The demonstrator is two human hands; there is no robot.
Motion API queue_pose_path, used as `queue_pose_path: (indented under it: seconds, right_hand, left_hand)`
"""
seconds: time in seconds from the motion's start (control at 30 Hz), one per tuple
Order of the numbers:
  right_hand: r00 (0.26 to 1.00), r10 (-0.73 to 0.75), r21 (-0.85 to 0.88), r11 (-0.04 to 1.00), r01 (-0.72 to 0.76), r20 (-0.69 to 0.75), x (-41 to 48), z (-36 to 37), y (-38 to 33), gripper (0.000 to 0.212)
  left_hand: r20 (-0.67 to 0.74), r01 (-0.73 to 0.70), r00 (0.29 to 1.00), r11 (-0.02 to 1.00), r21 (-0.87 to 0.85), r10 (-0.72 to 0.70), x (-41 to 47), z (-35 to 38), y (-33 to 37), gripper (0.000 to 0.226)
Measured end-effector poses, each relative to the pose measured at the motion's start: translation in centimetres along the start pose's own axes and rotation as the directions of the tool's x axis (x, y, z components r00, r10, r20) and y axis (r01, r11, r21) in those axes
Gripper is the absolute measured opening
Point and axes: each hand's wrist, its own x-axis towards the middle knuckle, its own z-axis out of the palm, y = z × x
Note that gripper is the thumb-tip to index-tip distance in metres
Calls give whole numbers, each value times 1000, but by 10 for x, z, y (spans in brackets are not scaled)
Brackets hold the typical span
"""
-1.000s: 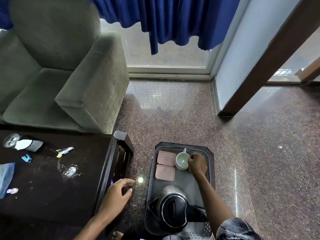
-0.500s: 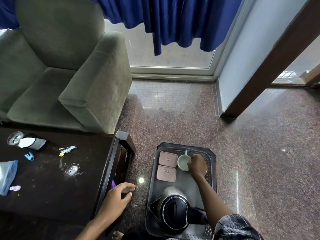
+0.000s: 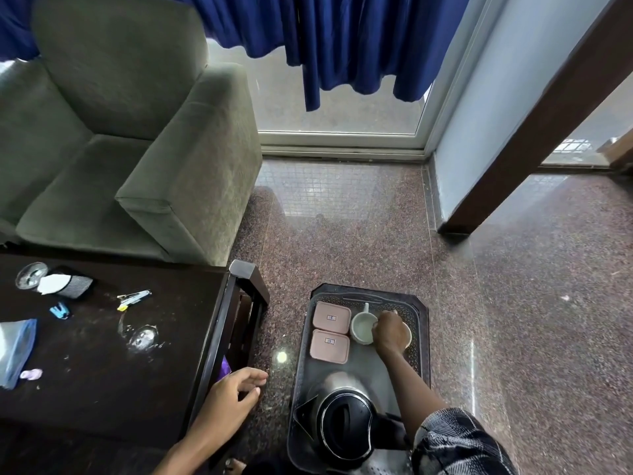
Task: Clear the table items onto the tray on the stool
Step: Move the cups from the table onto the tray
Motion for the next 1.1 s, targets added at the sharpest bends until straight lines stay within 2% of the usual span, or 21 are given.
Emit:
queue_pose_path:
  seconds: [0.1,0.2,0.3,0.37,0.43,0.57,0.67,0.9,1.1]
  right_hand:
    - [1000,5,59,998,-4,-4,0,-3,3,16]
    - [993,9,114,993,5,-122,-10,-9,18,14]
    - [966,-182,-57,983,174,-183,-23,-2,43,27]
    - [937,-341,-190,928,322,-78,-29,9,54,44]
    - [920,-393,-263,886,381,10,-29,15,56,55]
    - [937,-312,-330,877,348,159,-26,13,42,55]
    - [942,-259,-333,887,319,211,-20,11,32,55]
    - [949,-237,-340,892,298,209,-14,10,31,55]
    - [948,-241,-362,882,304,209,-16,10,27,42]
  left_hand:
    - [11,20,1000,1000,-19,-20,1,0,-1,30]
    - [9,28,1000,999,-31,-28,2,1,-1,33]
    - [32,36,999,999,-35,-34,4,4,1,34]
    - [51,36,998,999,-25,-35,6,6,2,34]
    - [59,28,998,1000,-10,-27,9,8,3,34]
    - [73,23,997,1000,1,-23,10,10,5,34]
    - [84,29,996,1000,-8,-29,8,10,2,35]
    - [81,31,996,999,-23,-29,10,5,1,35]
    - [87,3,996,1000,-23,-1,19,5,9,34]
